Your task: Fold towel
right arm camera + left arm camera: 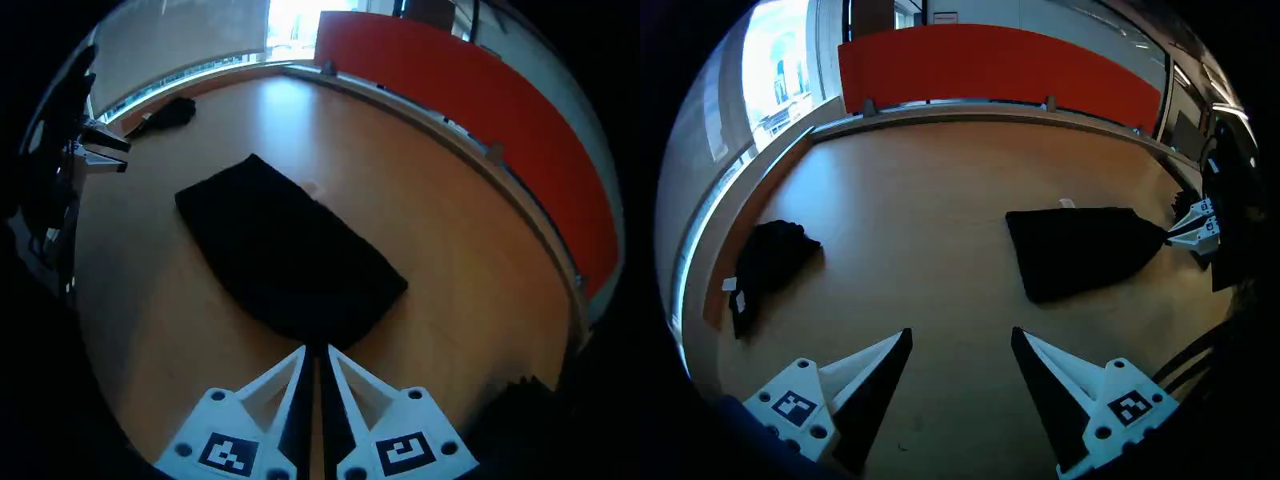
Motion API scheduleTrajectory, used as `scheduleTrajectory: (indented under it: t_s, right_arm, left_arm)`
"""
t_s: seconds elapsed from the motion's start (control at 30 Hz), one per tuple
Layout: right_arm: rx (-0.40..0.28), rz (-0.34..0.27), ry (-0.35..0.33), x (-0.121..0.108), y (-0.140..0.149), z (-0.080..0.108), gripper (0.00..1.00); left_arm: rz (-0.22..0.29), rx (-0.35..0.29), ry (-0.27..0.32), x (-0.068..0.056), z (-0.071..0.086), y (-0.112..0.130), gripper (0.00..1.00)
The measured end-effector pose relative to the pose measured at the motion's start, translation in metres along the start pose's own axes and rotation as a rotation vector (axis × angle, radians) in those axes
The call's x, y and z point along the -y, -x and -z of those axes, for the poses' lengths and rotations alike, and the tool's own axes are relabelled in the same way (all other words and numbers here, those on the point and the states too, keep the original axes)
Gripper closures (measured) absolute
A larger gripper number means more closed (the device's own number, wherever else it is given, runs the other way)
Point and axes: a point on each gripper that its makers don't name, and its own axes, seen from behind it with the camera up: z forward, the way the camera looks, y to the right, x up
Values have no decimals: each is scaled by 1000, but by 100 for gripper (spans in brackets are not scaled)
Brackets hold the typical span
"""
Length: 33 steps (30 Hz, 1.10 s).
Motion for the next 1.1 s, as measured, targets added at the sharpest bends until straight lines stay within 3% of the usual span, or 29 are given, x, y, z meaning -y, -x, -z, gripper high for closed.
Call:
scheduleTrajectory:
  t_s: [0.37,0.67,0.87,1.1]
  right_arm:
    - [-61,123,4,-2,-71,7,96]
    - [-65,200,-22,5,-98,4,96]
    - [-64,279,-45,16,-119,-1,96]
    - [-61,367,-115,50,-144,-15,96]
  left_arm:
    - [19,-9,2,0,3,0,8]
    - [33,-19,7,2,7,2,8]
    - [36,-25,0,7,11,4,8]
    - [28,-44,-4,5,18,4,8]
